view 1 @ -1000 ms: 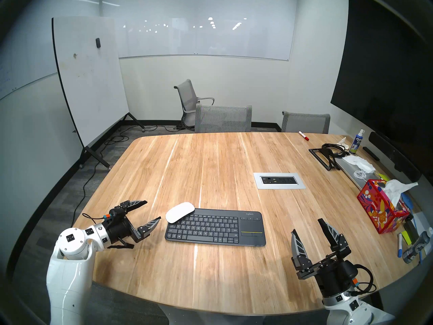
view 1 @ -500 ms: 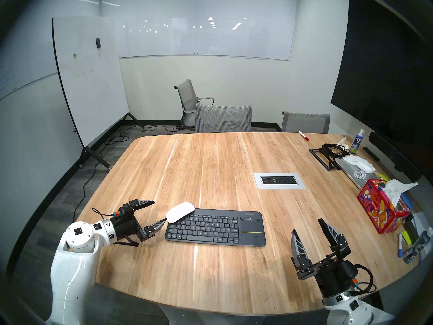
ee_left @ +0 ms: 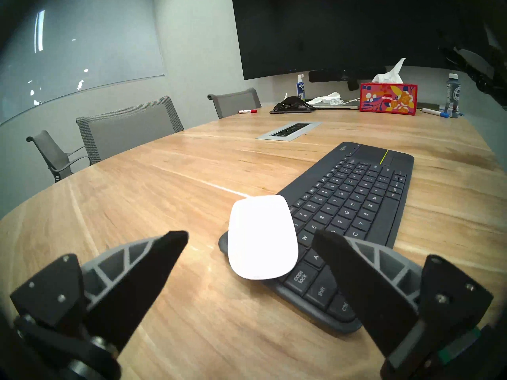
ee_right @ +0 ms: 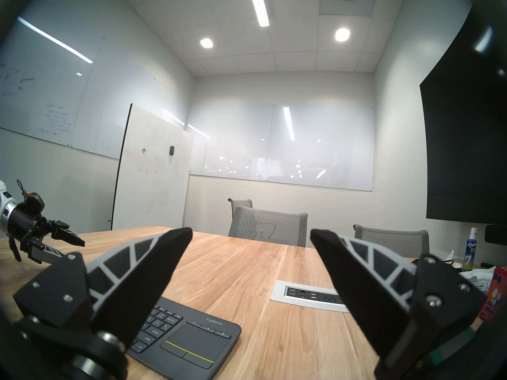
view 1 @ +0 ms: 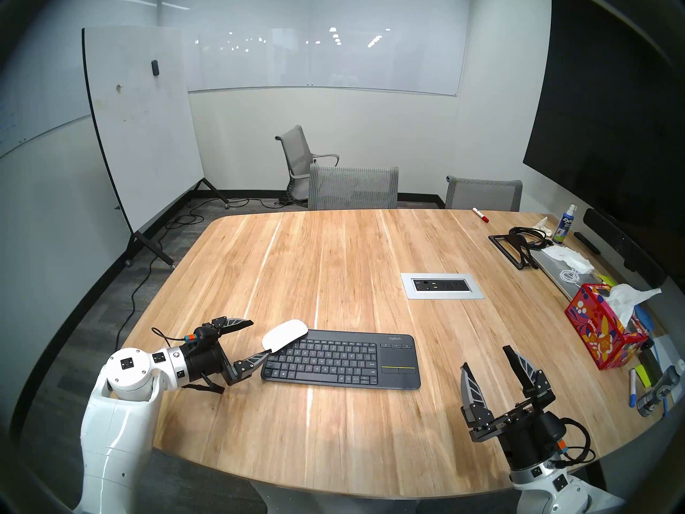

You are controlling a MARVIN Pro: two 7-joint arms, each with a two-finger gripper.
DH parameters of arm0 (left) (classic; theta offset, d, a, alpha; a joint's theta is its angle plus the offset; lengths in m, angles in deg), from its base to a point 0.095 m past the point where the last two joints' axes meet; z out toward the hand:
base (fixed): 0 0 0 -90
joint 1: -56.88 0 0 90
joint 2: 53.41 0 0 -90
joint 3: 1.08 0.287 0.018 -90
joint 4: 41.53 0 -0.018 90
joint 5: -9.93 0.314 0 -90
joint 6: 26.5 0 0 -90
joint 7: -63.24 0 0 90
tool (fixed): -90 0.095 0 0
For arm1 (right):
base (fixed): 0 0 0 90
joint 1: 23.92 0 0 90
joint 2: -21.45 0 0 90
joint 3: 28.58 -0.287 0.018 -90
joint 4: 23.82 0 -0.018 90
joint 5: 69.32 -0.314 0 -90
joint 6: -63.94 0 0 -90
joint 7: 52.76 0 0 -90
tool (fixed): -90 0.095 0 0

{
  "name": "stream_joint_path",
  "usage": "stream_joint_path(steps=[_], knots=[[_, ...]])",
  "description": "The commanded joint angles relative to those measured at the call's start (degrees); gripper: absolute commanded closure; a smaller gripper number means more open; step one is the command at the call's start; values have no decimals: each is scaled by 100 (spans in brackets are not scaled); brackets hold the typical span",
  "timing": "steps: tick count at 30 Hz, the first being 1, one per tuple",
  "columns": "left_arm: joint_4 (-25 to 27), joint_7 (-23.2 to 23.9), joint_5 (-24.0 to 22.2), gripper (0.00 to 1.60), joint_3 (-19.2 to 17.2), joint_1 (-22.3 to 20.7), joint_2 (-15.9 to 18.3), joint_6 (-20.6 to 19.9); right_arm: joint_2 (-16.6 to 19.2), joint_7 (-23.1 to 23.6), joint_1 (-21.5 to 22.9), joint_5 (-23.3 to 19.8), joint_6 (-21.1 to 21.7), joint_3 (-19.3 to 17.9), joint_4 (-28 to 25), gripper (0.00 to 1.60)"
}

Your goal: Put the mouse beside the keyboard

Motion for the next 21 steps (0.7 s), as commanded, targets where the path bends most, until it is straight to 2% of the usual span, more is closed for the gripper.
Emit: stream_joint_path(steps=[1,7,21], knots=[[19,47,0,0,68,-62,2,-78,-6,-4,-12,8,-5,-4,-69,0],[-105,79,137,0,203,-137,15,-24,-6,-4,-12,8,-5,-4,-69,0],[-487,63,218,0,370,-593,-53,-228,-5,-4,-10,7,-7,-3,-66,0]])
